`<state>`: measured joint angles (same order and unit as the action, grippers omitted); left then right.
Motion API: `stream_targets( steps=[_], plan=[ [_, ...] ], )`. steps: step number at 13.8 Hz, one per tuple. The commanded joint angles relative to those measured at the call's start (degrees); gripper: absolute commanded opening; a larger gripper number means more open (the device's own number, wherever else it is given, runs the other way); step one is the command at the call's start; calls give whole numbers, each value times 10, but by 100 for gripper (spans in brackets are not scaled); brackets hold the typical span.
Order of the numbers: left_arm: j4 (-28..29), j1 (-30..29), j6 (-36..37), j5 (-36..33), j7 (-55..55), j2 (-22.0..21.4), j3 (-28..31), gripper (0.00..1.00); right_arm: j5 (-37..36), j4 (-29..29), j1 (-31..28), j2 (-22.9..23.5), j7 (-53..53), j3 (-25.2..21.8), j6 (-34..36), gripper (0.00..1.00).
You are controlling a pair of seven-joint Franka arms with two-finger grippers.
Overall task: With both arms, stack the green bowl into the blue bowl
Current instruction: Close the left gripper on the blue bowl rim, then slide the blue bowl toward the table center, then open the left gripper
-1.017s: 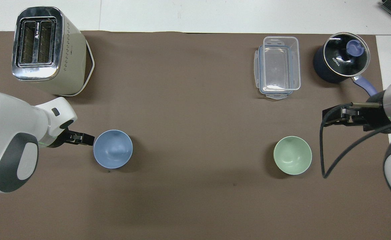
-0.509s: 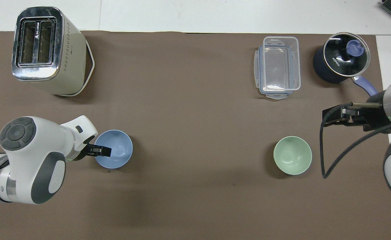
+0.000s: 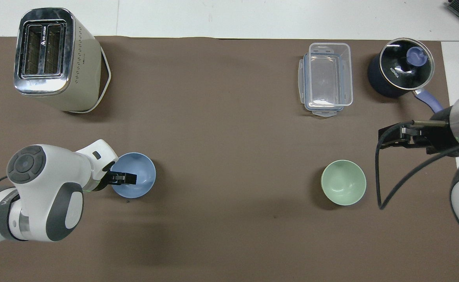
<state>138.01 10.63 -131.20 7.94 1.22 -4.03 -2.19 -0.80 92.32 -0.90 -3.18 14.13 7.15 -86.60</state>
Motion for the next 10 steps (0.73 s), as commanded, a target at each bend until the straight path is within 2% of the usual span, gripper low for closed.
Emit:
stream_targets(
  steps=[1, 2, 3, 8, 10],
  plan=[
    [17, 19, -13, 8, 15, -8, 7, 40, 5, 13, -9, -9, -17, 3, -12, 100],
    [18, 20, -12, 8, 20, -10, 7, 12, 5, 13, -9, -9, -17, 3, -12, 100],
    [18, 24, -11, 8, 20, -10, 7, 0, 5, 13, -9, -9, -17, 3, -13, 100],
    [-5, 24, -4, 8, 16, -4, 7, 0, 5, 13, -9, -9, -17, 3, -13, 100],
    [-38, 21, 32, 8, 14, -3, 8, 0, 5, 13, -9, -9, -17, 3, -12, 100]
  ],
)
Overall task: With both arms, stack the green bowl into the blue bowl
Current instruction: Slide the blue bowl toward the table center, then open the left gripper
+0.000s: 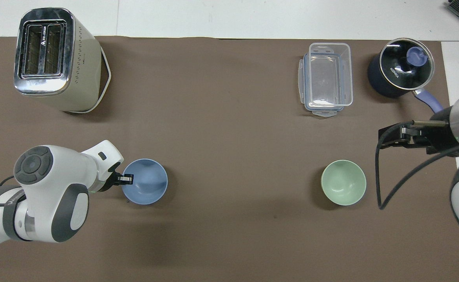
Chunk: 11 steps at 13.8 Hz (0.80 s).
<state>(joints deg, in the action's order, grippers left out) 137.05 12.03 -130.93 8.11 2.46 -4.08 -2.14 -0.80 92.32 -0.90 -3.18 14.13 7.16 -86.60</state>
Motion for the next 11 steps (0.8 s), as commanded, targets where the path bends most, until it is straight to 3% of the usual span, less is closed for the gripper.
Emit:
stream_targets(
  steps=[1, 7, 11],
  plan=[
    [-41, 6, 44, 6, 2, -1, 7, 0, 5, 13, -9, -9, -17, 3, -12, 100],
    [-78, 18, 96, 90, -4, 8, 3, 0, 5, 14, -9, -9, -17, 3, -12, 100],
    [-82, 96, 72, 107, 60, 9, 2, 0, 5, 14, -9, -9, -17, 3, -11, 100]
  ],
)
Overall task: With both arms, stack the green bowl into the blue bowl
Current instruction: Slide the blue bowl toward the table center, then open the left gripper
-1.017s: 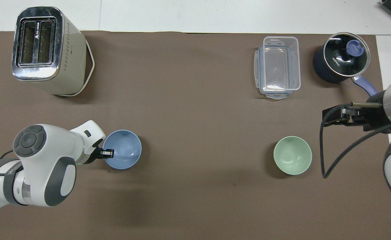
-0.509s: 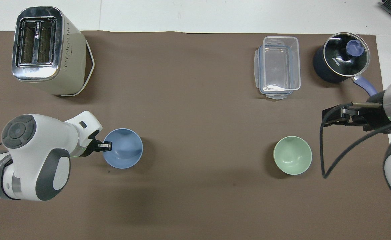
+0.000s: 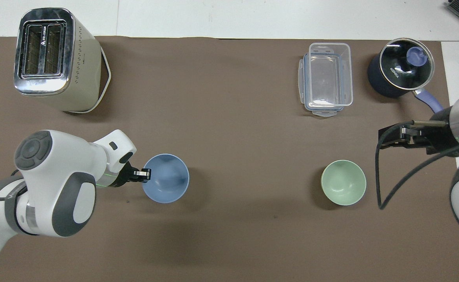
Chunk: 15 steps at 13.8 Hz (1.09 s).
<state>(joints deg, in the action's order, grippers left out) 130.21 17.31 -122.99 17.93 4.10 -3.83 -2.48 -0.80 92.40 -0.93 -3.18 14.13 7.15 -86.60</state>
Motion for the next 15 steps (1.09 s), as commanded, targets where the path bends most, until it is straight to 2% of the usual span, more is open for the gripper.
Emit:
stream_targets(
  steps=[1, 5, 8, 13, 14, 15],
  plan=[
    [-14, 67, -26, 9, 75, 9, 5, 0, 5, 13, -10, -9, -17, 3, -11, 100],
    [-13, 159, -91, 9, 183, 39, 6, 0, 5, 13, -10, -9, -17, 3, -11, 100],
    [-3, 205, -91, 6, 213, 46, 6, 0, 5, 13, -12, -9, -19, 3, -11, 100],
    [1, 204, -77, 5, 218, 62, 7, 0, 5, 14, -15, -9, -24, 3, -11, 100],
    [1, 202, -76, 5, 217, 63, 7, 31, 5, 13, -14, -9, -24, 3, -11, 100],
    [0, 201, -76, 5, 221, 62, 6, 99, 5, 14, -15, -10, -24, 3, -11, 100]
  ],
)
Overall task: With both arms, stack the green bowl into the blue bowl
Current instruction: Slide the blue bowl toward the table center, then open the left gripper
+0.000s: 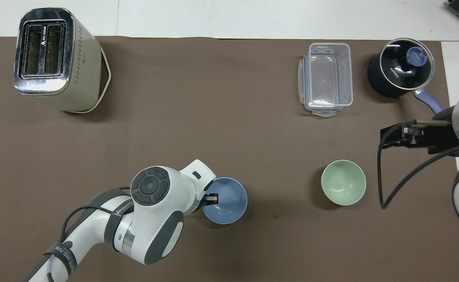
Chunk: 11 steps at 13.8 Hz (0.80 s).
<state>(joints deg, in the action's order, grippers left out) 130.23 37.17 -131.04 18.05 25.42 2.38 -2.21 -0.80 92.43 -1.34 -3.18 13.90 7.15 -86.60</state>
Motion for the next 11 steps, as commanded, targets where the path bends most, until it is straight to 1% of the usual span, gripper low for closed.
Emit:
stream_targets(
  steps=[1, 3, 6, 8, 9, 11],
  plan=[
    [-3, 2, 5, 4, 9, -2, 4, 100, 5, 13, -10, -9, -21, 3, -11, 100],
    [-7, -5, 9, 4, 9, -10, 10, 100, 5, 13, -10, -9, -21, 3, -12, 100],
    [-36, -48, 34, -3, 2, -16, 10, 100, 5, 13, -10, -9, -21, 3, -12, 100],
    [-80, -72, 74, -17, 2, -13, 10, 100, 5, 13, -11, -9, -22, 3, -12, 100],
    [-102, -91, 92, -32, 1, -10, 10, 100, 5, 13, -11, -9, -23, 3, -13, 100],
    [-146, -130, 130, -38, -5, -9, 10, 100, 5, 13, -11, -9, -40, 3, -14, 100]
  ],
)
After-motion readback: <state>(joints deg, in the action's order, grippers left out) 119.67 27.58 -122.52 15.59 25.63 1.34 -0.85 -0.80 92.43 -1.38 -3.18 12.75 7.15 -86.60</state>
